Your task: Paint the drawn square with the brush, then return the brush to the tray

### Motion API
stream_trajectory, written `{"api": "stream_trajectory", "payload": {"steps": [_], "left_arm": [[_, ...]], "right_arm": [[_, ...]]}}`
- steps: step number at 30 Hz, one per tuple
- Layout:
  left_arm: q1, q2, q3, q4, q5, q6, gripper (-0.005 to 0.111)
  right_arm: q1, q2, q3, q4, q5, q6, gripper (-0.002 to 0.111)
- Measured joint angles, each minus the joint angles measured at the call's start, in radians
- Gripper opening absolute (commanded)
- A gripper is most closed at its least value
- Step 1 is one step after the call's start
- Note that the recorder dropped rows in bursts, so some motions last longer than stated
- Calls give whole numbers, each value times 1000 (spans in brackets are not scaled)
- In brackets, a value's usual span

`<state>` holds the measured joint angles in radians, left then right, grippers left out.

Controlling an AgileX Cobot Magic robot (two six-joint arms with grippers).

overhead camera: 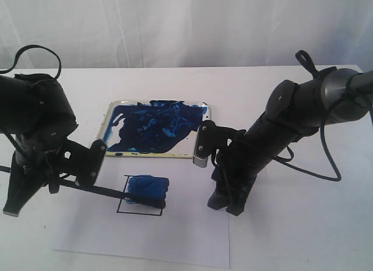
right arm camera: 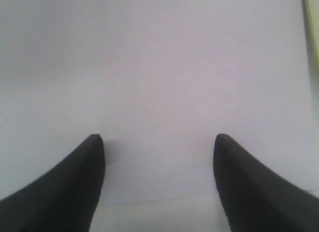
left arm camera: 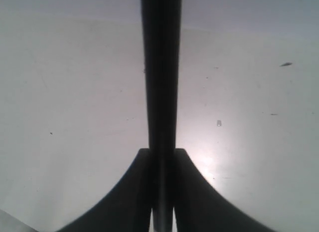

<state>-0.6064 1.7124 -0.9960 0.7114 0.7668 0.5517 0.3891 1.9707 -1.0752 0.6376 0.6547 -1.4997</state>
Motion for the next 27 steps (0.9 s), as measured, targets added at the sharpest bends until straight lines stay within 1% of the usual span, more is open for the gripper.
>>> {"api": "stream_trajectory", "payload": {"steps": [10,20,27], "left_arm": [[0,10,0,65,63,-20,0],[0,10,0,173,188,-46,0],[0,10,0,228,230,-77,0]], "right_arm": [[0,0,0,0,0,0,60],[0,0,0,0,0,0,60],[0,0,0,0,0,2,60]]}}
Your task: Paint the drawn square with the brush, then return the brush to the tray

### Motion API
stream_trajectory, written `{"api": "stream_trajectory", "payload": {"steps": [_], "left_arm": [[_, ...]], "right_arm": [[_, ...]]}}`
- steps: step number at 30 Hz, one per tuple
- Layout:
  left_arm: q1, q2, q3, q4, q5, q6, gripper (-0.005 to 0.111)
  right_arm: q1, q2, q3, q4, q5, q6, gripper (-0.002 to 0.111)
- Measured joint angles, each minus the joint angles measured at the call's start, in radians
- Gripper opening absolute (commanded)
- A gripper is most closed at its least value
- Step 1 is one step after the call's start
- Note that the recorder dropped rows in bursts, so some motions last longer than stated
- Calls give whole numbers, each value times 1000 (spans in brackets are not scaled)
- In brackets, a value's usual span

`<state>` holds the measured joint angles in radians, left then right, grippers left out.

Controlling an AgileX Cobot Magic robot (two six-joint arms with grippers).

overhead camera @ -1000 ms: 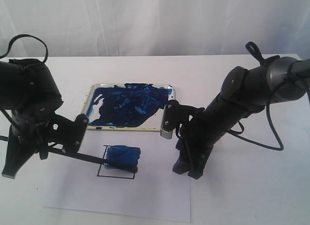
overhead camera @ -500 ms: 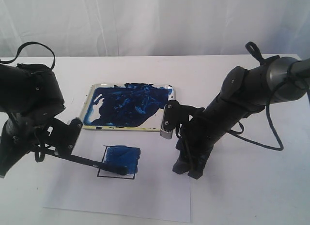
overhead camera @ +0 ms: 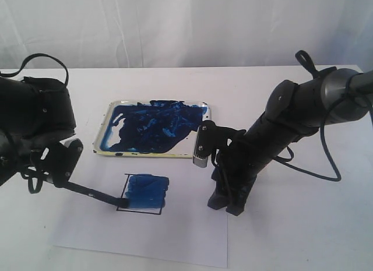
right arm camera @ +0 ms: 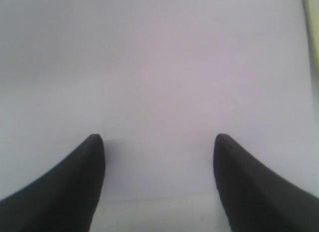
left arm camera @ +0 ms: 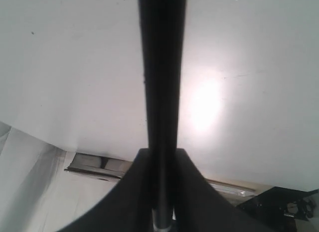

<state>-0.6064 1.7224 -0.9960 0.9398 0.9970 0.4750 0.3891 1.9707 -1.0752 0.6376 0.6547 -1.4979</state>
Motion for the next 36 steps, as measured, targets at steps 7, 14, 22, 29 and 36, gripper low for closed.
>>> {"api": "stream_trajectory", "payload": {"steps": [7,14,22,29,36], "left_arm": [[0,-38,0,34,11,-41,0],[0,-125,0,-63,-92,-7,0],[-27,-107,0,-141,-161,38,0],[-30,-43,0,-121,-170,32,0],[-30,-8,0,-105,-180,24,0]], "right_arm": [[0,0,0,0,0,0,60],[0,0,0,0,0,0,60],[0,0,0,0,0,0,60],[0,0,0,0,2,0,60],[0,0,0,0,2,0,60]]}}
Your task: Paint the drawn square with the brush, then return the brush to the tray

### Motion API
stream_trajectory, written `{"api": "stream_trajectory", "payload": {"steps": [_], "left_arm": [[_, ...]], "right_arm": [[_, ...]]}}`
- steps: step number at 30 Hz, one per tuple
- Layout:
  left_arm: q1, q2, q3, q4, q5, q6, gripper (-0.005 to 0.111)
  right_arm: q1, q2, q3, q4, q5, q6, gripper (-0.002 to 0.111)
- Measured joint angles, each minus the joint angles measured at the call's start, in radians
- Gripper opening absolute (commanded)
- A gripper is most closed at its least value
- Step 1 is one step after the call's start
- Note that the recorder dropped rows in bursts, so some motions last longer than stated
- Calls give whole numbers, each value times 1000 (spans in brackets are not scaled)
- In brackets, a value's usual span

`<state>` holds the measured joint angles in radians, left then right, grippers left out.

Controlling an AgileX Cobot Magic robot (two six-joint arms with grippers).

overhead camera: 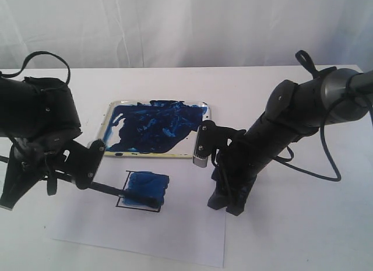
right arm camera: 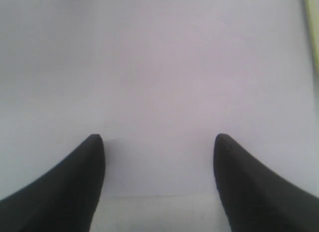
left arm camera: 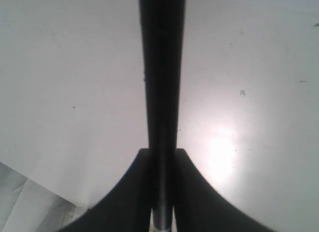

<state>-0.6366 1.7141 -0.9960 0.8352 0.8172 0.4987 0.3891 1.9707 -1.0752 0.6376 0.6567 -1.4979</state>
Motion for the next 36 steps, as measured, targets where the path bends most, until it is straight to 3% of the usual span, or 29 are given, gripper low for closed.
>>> {"api": "stream_trajectory", "payload": {"steps": [17,36], "left_arm": [[0,25,0,16,-37,-20,0],[0,40,12,96,46,-47,0]], "right_arm": [[0,0,0,0,0,0,60],[0,0,0,0,0,0,60]]}}
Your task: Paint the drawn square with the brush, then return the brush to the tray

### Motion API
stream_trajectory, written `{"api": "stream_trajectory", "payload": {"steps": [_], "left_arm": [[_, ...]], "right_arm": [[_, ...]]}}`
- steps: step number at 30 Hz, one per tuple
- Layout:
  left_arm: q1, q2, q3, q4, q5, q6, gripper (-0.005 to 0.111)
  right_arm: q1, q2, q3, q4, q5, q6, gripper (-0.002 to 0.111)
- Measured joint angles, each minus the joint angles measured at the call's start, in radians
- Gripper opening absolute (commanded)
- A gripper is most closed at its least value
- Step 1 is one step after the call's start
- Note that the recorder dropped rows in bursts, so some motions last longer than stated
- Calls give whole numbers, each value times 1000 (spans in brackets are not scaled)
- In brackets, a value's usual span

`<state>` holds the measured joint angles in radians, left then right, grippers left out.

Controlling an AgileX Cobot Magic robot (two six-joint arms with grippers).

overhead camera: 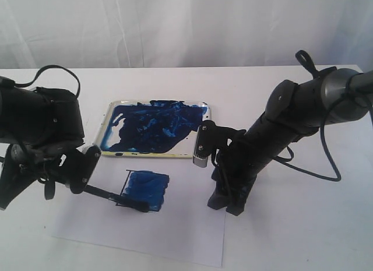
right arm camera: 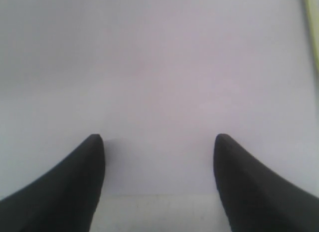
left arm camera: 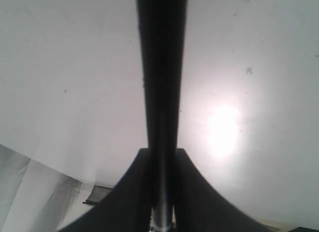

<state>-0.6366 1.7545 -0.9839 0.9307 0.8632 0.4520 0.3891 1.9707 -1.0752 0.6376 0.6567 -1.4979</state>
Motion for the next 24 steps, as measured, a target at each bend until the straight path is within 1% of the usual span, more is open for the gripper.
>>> {"api": "stream_trajectory", "payload": {"steps": [15,19,24], "left_arm": [[0,0,0,34,63,-28,0],[0,0,0,57,107,-32,0],[0,0,0,96,137,-95,0]], "right_arm": [[0,0,0,0,0,0,60],[0,0,0,0,0,0,60],[0,0,0,0,0,0,60]]}}
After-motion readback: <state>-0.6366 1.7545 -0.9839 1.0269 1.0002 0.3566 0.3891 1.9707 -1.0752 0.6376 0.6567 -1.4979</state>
